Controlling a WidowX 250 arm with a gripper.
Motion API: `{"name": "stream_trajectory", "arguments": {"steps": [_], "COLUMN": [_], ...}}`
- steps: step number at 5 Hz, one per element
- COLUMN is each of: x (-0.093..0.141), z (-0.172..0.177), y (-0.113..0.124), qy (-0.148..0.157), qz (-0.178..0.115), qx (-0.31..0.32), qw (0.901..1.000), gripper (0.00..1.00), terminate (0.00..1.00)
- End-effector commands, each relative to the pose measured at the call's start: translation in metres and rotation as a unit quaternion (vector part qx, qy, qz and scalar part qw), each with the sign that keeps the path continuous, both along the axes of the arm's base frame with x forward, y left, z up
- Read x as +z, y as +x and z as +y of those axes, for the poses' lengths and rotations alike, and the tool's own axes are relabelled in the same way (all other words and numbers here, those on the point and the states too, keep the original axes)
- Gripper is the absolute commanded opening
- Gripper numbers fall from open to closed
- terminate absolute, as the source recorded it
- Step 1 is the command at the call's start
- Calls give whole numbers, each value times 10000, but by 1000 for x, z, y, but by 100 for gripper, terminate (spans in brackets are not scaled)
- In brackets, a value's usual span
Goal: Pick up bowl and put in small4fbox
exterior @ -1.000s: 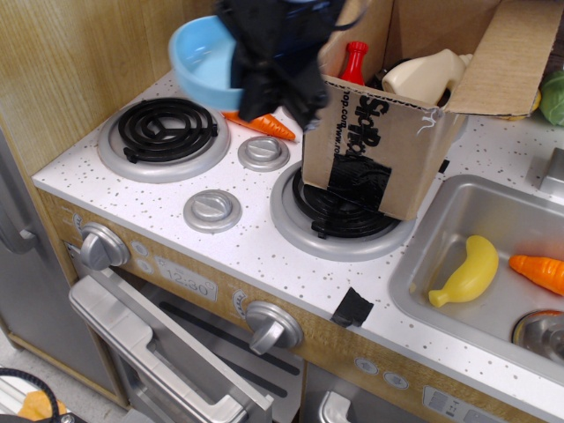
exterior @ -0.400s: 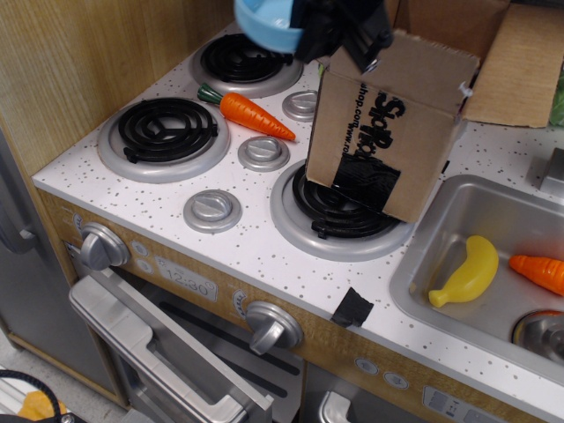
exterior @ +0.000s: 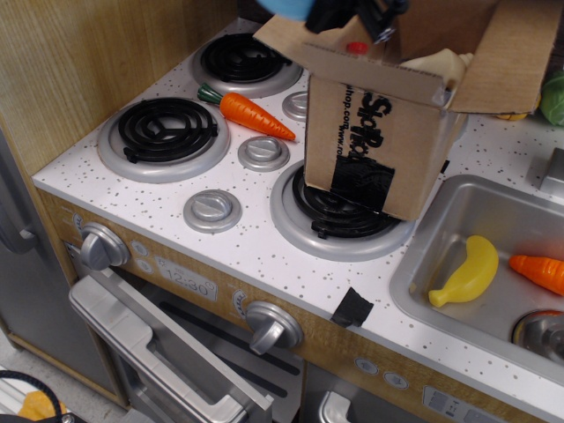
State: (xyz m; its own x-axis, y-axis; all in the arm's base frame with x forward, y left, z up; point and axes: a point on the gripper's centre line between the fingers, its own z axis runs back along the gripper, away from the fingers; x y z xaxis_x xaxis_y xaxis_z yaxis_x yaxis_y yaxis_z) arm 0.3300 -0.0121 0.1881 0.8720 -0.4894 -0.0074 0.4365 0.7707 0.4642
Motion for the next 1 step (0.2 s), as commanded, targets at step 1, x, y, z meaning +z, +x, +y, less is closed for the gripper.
{"name": "stream_trajectory", "arguments": {"steps": [1], "x": [38], "z": [-14], "y": [27], "qy": [136], "qz": [-195], "qx": [-309], "qw": [9992], "gripper": [0], "terminate": [100]}}
